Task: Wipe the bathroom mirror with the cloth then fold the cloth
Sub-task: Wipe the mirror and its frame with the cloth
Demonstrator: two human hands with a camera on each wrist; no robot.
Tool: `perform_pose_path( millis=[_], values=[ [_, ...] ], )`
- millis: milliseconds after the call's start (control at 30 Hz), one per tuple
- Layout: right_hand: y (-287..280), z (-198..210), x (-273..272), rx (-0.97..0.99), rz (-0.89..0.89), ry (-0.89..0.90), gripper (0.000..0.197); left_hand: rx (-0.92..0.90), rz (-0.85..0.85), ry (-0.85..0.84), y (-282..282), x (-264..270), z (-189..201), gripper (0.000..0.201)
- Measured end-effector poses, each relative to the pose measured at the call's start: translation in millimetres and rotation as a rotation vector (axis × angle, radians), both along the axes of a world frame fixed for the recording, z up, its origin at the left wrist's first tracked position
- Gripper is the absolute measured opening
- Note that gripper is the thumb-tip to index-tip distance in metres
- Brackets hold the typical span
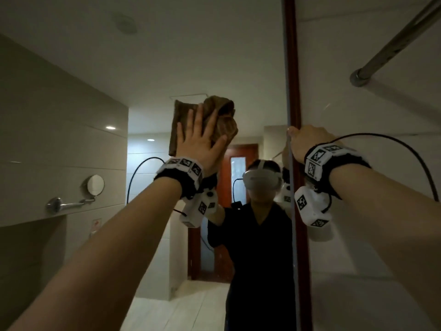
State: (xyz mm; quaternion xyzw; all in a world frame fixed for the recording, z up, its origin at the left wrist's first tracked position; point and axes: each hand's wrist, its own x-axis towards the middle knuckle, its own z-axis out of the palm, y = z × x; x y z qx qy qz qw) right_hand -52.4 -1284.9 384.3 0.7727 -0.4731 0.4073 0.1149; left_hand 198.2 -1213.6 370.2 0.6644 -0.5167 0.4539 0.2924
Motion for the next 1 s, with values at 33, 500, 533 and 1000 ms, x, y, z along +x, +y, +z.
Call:
perform_pose_path(
  millis=[33, 500, 533, 1000],
  values=[
    [0.3, 0.4, 0.9, 0.017, -0.018, -0.004, 0.041, 0.006, 0.019, 0.039, 1.5, 4.6, 3.4, 0.070],
    [9.8, -1.3, -0.9, 0.044, 0.054, -0.107, 0.043, 0.011, -0.056, -0.265, -9.8, -10.4, -17.4, 0.070],
    [10.5, -1.5, -1.8, 0.041, 0.064, -0.090, 0.041, -0.035, -0.045, -0.161, -6.0, 4.1, -2.8, 0.070],
    [7.7, -2.1, -1.6, 0.017, 0.071, -0.094, 0.046, 0.040, -0.016, -0.446, -6.7, 5.3, -6.6, 0.072]
  ],
)
